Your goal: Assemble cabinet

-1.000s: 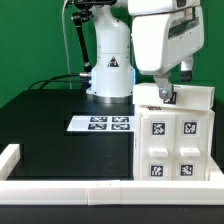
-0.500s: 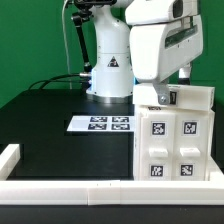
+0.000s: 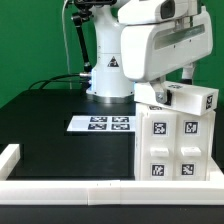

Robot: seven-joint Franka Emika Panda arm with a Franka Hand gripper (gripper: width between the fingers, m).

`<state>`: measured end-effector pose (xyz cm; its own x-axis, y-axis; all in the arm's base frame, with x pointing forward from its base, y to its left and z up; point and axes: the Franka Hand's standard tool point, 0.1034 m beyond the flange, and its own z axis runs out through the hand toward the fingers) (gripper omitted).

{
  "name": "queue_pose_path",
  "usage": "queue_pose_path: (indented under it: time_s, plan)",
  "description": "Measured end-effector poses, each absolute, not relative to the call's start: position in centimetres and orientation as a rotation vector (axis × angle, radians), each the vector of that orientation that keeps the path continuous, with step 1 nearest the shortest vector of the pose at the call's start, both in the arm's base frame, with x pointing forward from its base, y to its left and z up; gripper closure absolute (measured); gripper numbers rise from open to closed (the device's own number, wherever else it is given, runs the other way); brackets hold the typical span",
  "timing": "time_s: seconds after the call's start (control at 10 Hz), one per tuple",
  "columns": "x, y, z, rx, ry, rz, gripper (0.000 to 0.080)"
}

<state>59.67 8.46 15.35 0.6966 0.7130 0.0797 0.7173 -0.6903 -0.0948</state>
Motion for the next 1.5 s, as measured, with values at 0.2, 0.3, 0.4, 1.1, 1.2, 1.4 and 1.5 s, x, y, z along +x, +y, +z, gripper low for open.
queue_pose_path:
  time_s: [0.2, 0.3, 0.4, 1.1, 1.2, 1.4, 1.5]
  plan:
    - [59.62, 8.34, 15.34, -2.894, -0.802, -0.04, 0.0238]
    - [59.54, 8.37, 15.32, -2.948, -0.538, -0.044, 0.0238]
    - [59.52, 8.39, 15.29, -2.964, -0.444, -0.052, 0.0238]
    - [59.57, 8.45, 15.25, -2.957, 0.382, -0.05, 0.0238]
    - [59.57, 8.43, 15.24, -2.94, 0.489, -0.042, 0.0238]
    - [59.46, 8.52, 15.23, -2.853, 0.803, -0.034, 0.0238]
    - [59.47, 8.57, 15.24, -2.821, 0.908, -0.027, 0.0238]
